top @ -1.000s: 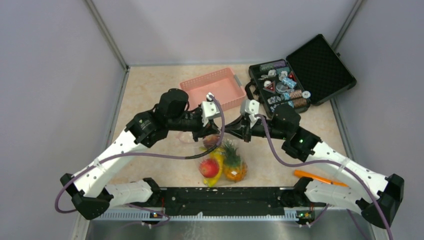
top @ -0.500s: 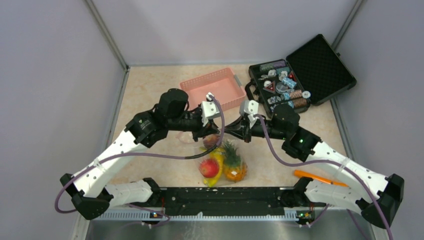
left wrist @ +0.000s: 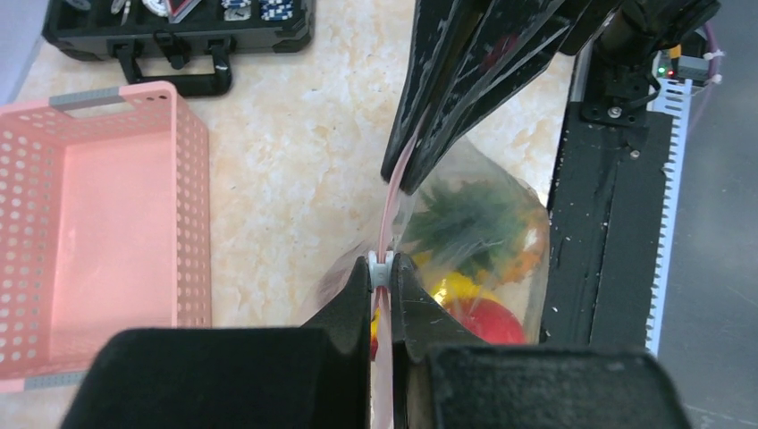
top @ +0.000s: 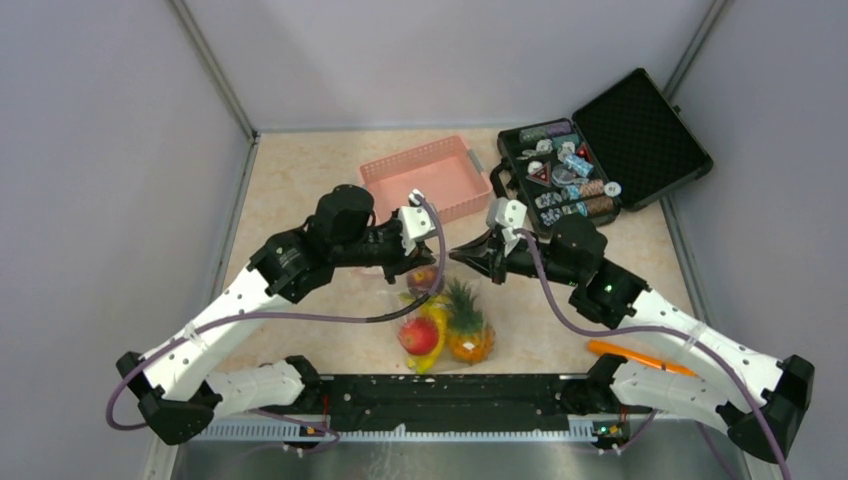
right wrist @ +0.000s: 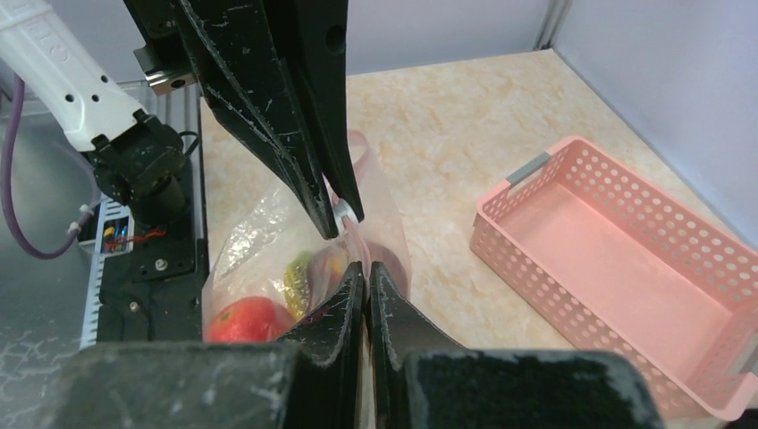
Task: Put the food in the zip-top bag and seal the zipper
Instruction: Zip the zipper food storage bag at the center of the board.
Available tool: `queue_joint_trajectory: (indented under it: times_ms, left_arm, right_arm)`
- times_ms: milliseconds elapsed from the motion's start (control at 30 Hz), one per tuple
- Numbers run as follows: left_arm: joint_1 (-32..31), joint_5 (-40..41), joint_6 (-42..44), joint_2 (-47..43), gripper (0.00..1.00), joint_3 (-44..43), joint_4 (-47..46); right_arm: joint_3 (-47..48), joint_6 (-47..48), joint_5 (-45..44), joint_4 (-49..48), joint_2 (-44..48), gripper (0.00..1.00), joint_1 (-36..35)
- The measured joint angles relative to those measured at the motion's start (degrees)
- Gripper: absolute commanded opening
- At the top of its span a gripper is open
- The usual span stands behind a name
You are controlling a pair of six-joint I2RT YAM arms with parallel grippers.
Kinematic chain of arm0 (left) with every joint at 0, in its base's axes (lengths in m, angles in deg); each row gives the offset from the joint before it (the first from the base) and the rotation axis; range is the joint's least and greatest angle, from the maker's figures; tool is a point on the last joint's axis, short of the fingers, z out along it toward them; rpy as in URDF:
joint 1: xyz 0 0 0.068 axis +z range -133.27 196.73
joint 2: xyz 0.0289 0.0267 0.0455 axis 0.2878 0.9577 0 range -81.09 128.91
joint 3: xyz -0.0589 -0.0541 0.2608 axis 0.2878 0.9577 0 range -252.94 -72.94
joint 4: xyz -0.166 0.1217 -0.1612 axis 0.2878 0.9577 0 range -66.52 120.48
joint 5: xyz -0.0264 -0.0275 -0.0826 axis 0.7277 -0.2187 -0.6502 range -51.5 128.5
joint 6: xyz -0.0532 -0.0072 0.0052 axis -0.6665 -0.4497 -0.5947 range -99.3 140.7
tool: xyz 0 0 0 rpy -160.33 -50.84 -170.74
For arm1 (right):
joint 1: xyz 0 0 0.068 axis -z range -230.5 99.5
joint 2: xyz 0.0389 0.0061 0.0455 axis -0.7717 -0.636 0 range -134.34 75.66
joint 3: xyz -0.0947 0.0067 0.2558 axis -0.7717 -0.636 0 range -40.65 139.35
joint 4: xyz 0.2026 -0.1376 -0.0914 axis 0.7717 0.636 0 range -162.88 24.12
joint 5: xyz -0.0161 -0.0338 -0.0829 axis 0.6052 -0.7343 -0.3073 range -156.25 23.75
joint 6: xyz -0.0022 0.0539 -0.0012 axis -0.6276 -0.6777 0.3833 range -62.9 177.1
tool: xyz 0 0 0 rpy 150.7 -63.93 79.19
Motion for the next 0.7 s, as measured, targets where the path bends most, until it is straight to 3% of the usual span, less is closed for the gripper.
queue_joint_trajectory:
  times_ms: [367, 700]
  left_arm:
    - [0.0, 6.0, 0.0, -2.1, 0.00, 2.0, 0.1]
    - [1.0, 6.4, -0.2, -5.3, 0.00, 2.6, 1.7]
  right_arm:
    - [-1.2, -0.9, -1.5, -0.9, 1.7, 0.00, 0.0]
    - [-2.7, -1.8, -3.7, -1.0, 5.6, 0.00, 0.0]
